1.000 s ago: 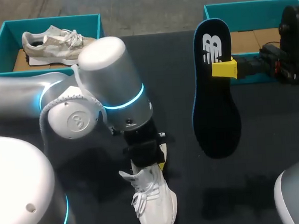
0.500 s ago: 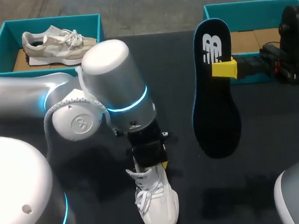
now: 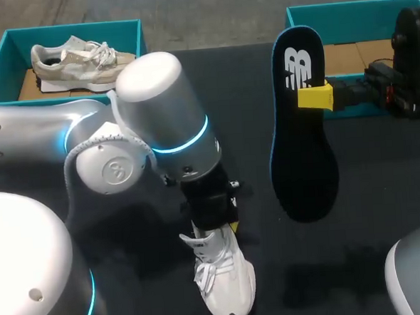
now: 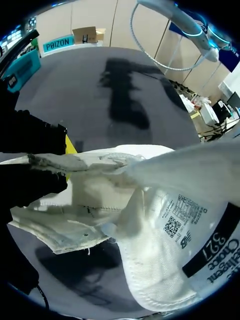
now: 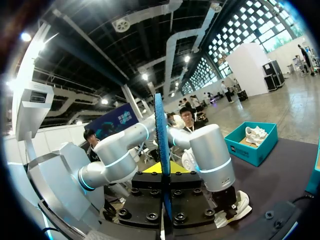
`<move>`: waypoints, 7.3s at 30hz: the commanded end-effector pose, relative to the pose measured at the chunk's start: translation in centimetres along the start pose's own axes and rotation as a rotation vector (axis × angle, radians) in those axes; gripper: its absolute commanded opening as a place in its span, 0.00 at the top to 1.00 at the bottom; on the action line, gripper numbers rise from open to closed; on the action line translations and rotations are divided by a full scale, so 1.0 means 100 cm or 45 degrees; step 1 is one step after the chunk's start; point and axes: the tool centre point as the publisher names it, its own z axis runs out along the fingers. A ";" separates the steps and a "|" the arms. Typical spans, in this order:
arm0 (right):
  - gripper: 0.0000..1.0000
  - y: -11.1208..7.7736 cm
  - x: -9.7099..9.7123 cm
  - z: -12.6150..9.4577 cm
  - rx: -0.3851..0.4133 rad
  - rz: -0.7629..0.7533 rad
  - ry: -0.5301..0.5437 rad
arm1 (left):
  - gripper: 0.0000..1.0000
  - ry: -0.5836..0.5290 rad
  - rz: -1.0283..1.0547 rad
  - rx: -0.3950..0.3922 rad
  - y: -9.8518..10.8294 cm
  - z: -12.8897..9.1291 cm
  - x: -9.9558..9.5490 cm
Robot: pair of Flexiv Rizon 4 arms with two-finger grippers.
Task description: Take the shoe out of the shoebox, open the shoe tongue, remove and reinsert the insole, then place the shoe into the shoebox
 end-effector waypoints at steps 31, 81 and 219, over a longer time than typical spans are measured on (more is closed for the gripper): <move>1.00 -0.001 0.000 0.001 0.001 0.003 -0.002 | 0.00 -0.247 -0.036 -0.007 0.009 -0.021 -0.021; 1.00 -0.001 0.000 0.001 0.001 0.003 -0.002 | 0.00 -1.500 0.126 -0.150 0.021 -0.207 -0.027; 1.00 -0.008 -0.257 0.017 0.082 1.417 -0.021 | 0.00 -1.671 0.184 -0.299 0.053 -0.242 -0.088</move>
